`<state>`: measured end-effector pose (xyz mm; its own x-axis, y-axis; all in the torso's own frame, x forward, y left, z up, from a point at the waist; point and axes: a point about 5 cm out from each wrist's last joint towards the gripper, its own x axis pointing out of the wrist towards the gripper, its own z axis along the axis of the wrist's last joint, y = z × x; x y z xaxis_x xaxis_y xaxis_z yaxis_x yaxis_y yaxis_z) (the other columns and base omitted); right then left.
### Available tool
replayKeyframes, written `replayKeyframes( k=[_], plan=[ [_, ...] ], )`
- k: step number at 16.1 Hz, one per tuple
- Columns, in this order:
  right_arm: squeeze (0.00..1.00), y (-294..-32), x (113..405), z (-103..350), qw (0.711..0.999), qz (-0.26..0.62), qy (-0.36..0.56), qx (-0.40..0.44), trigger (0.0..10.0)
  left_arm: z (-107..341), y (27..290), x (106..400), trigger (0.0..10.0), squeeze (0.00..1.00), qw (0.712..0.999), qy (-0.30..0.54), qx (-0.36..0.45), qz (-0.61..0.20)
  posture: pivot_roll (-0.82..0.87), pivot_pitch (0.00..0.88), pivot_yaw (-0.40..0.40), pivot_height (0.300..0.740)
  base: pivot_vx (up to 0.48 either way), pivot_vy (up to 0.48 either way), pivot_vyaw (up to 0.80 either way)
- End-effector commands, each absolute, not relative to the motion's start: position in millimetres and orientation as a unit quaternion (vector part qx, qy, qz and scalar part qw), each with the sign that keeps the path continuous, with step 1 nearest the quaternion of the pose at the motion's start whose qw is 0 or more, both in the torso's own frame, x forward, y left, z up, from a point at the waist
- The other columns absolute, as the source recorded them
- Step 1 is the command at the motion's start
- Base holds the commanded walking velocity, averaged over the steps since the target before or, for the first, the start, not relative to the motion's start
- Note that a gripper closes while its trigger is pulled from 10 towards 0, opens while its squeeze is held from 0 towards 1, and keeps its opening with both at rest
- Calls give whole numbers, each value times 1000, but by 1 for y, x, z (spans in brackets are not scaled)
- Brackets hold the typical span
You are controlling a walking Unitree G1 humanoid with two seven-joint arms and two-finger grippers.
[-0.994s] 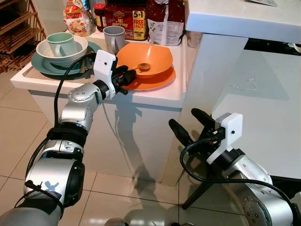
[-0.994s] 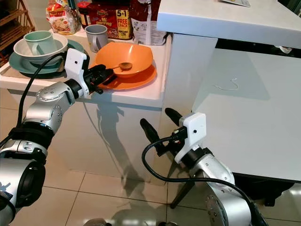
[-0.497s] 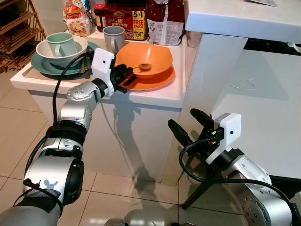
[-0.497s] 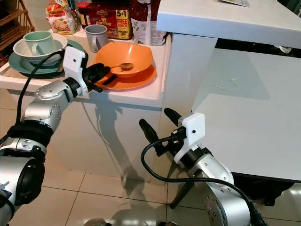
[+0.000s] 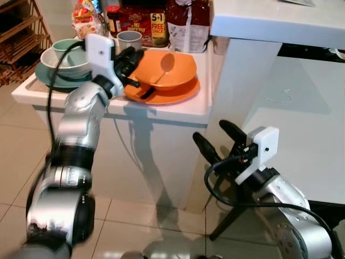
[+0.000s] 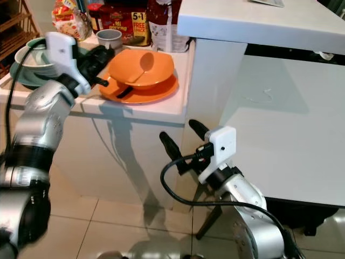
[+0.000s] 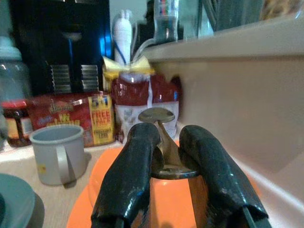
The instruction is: Setting the table
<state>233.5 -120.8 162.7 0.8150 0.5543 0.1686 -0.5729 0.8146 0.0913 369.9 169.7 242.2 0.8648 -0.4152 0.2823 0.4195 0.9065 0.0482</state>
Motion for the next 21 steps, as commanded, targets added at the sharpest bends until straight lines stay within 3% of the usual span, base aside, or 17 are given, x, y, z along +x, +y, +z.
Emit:
replayKeyframes(
  k=[1,3,4,7,11,16,18,21],
  plan=[
    [0,-121,236,168,952,287,-84,59,10000,254,171,360,0,0,963,-172,-13,-206,79,0,16,740,0,0,0],
    [0,-121,238,172,957,267,-100,57,10000,254,173,342,0,0,966,-197,-9,-167,83,0,12,740,0,0,0],
    [0,-121,240,174,959,256,-112,56,10000,248,172,327,10000,0,966,-206,-7,-157,90,0,0,740,0,0,0],
    [0,-120,243,176,956,263,-114,65,10000,231,163,286,10000,0,962,-195,-39,-187,101,0,-12,740,0,0,0],
    [0,-123,244,173,957,261,-112,65,10000,219,164,272,10000,0,969,-167,0,-181,119,0,-14,740,0,0,0],
    [0,-126,252,171,964,235,-110,54,10000,214,157,274,10000,0,975,-147,23,-164,114,0,-13,740,-356,0,0],
    [0,-132,253,168,973,199,-104,48,10000,197,157,284,10000,0,985,-115,44,-121,77,0,-3,740,0,0,0],
    [0,-139,255,165,981,160,-99,53,10000,196,147,287,10000,0,983,-116,54,-130,72,0,-5,740,0,0,0]
  ],
)
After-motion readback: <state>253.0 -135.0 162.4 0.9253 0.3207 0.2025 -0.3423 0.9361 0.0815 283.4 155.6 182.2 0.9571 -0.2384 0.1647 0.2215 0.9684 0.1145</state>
